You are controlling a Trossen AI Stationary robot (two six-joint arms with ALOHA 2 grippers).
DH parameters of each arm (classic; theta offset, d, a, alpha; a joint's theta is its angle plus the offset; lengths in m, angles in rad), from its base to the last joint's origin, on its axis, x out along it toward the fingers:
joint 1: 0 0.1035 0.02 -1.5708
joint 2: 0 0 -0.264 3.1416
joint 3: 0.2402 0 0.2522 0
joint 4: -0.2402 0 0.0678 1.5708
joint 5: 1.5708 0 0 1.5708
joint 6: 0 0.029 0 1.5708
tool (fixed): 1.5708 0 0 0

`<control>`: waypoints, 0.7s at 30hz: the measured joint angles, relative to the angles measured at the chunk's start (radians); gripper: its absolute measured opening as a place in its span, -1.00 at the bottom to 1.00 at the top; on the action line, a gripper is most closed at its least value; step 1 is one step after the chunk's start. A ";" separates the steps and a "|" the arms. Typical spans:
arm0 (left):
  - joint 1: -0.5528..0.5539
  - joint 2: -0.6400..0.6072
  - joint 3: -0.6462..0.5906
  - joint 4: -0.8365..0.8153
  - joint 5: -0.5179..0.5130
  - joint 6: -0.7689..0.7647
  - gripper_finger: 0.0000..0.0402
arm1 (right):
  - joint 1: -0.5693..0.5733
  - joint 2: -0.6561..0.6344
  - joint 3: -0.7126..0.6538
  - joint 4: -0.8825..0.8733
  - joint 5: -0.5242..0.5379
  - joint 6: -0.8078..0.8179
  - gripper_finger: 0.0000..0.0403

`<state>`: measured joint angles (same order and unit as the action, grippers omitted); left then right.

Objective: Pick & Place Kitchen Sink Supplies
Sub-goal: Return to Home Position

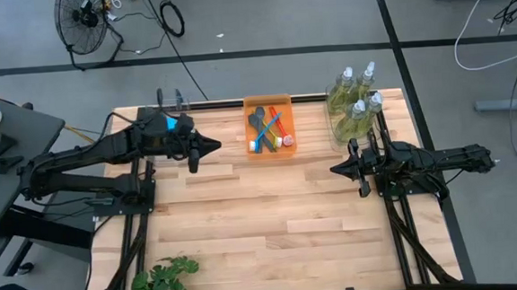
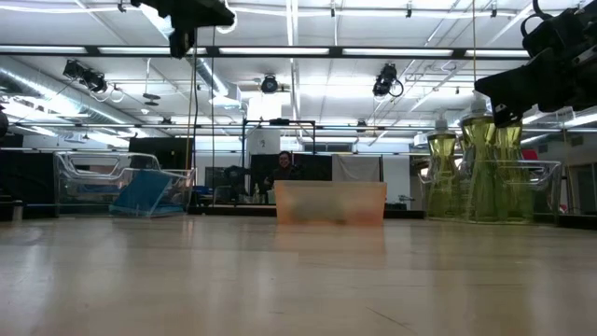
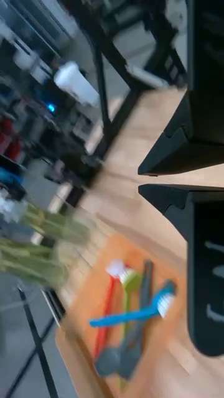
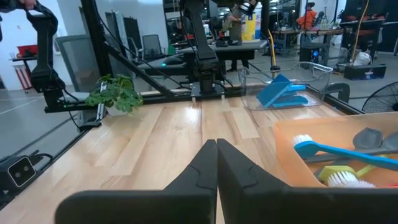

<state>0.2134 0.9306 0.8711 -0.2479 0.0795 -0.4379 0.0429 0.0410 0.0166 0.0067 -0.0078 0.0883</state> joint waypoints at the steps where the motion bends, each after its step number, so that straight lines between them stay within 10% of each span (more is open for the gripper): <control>1: -0.009 -0.014 0.000 0.006 0.000 -0.012 -0.82 | 0.000 0.000 0.000 0.000 0.000 0.000 -0.98; 21: -0.231 -0.167 -0.005 0.011 -0.121 0.208 -0.82 | 0.000 0.000 0.000 0.000 0.000 0.000 -0.98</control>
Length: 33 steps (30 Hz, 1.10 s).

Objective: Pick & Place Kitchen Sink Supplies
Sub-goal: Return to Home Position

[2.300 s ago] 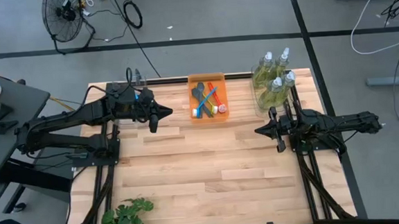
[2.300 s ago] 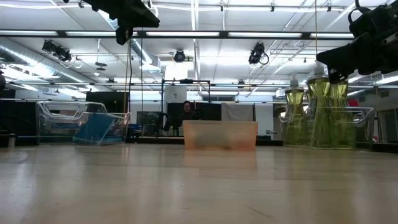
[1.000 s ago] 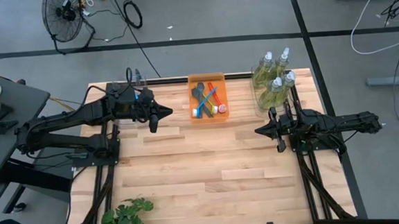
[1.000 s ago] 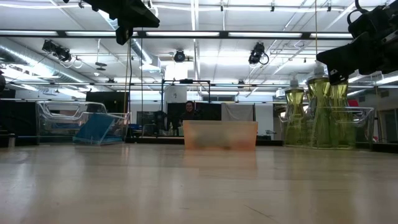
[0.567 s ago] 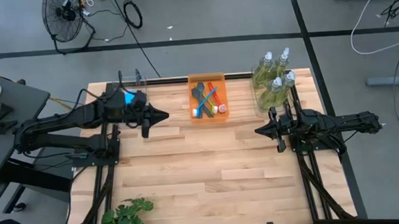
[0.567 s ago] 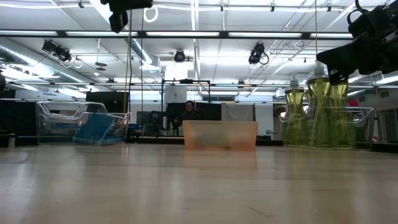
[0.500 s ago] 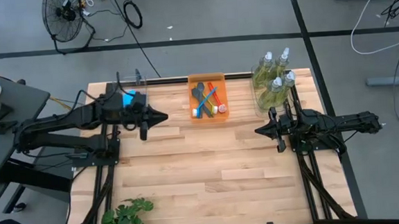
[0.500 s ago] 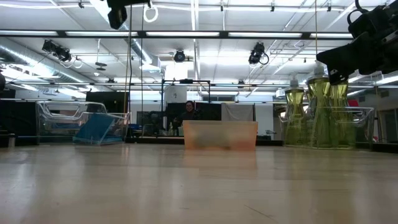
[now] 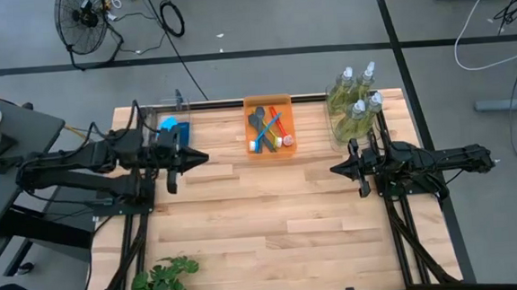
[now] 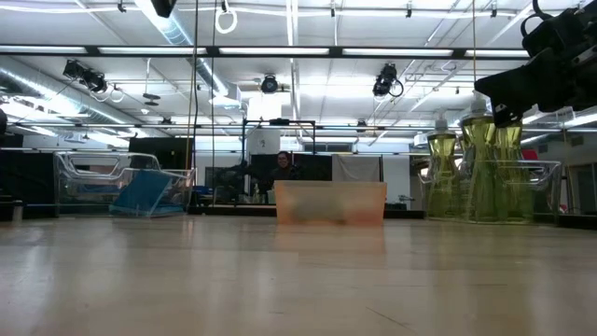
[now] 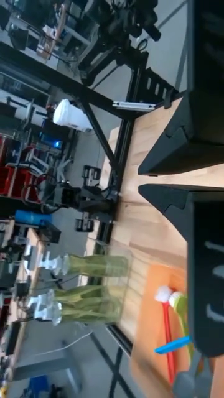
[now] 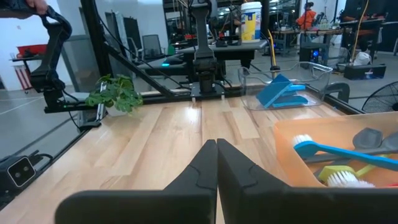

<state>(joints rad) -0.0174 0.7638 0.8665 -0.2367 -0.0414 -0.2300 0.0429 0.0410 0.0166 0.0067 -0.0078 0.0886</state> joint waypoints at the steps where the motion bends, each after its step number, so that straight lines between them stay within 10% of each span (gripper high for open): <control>1: 0.000 -0.011 -0.013 0.009 -0.001 0.006 -0.82 | 0.000 0.000 0.000 0.000 0.000 0.000 -0.98; 33: -0.031 -0.621 -0.641 0.382 -0.007 0.153 -0.82 | 0.000 0.000 0.000 0.000 0.000 0.000 -0.98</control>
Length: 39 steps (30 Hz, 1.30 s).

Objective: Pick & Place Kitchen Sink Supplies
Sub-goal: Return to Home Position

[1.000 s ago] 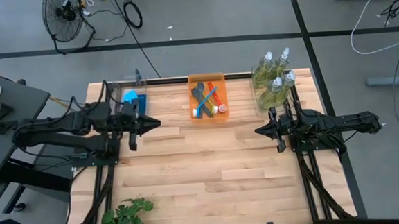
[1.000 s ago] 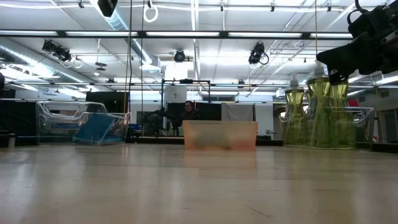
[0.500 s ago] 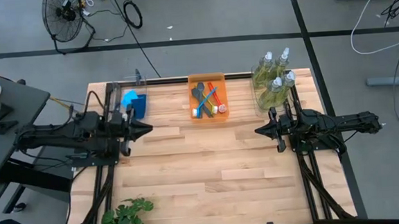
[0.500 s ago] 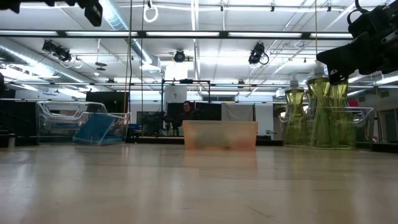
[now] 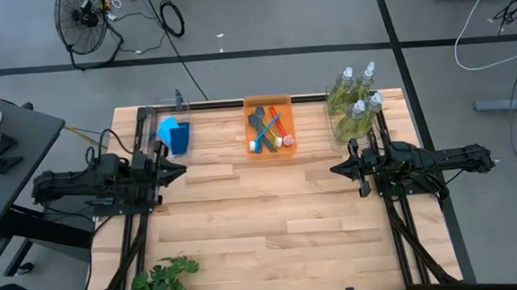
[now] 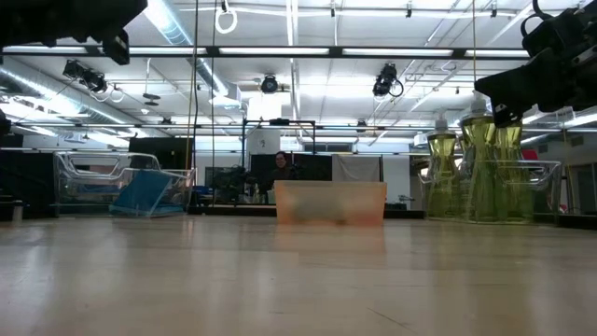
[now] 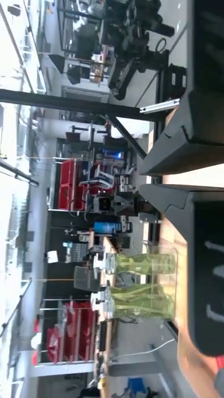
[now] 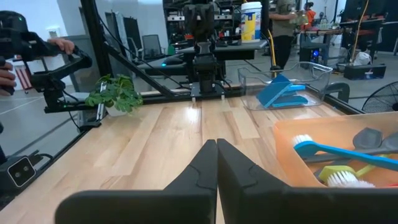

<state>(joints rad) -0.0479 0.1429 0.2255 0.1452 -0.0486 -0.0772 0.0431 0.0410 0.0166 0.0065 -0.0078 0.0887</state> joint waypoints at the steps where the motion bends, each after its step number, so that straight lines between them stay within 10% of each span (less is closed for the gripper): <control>1: 0.000 -0.022 -0.014 -0.002 0.000 0.011 -0.82 | 0.000 0.000 0.000 0.000 0.000 0.000 -0.98; 39: 0.012 -0.141 -0.217 0.117 0.027 0.074 -0.82 | 0.000 0.000 0.000 0.000 0.000 0.000 -0.98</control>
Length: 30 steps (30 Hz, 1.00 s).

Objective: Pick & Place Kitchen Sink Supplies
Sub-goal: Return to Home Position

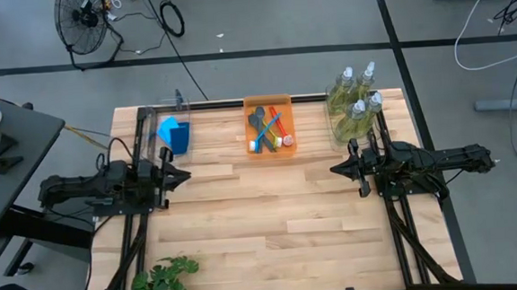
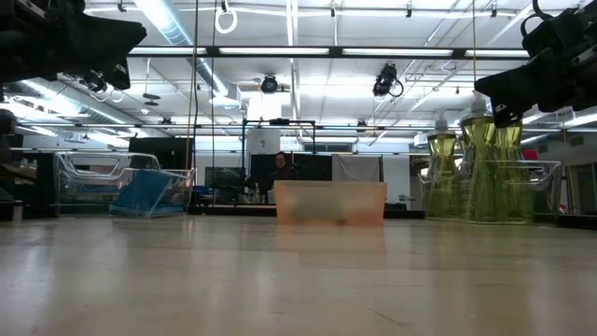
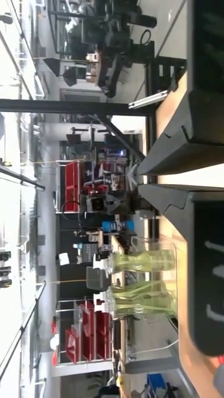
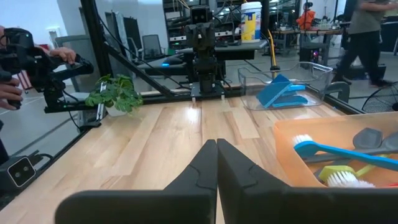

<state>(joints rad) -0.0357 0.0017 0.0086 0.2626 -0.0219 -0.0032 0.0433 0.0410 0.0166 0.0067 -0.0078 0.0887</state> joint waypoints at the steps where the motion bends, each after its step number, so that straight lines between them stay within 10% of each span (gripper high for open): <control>1: 0.000 0.000 0.000 -0.002 0.000 0.000 -0.82 | 0.000 0.000 0.000 0.000 0.000 0.000 -0.98; 30: -0.003 0.000 -0.001 -0.238 0.020 -0.067 -0.82 | 0.000 0.000 0.000 0.000 0.000 0.000 -0.98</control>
<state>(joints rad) -0.0383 0.0013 0.0080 0.0244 -0.0021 -0.0703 0.0432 0.0410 0.0166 0.0067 -0.0078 0.0887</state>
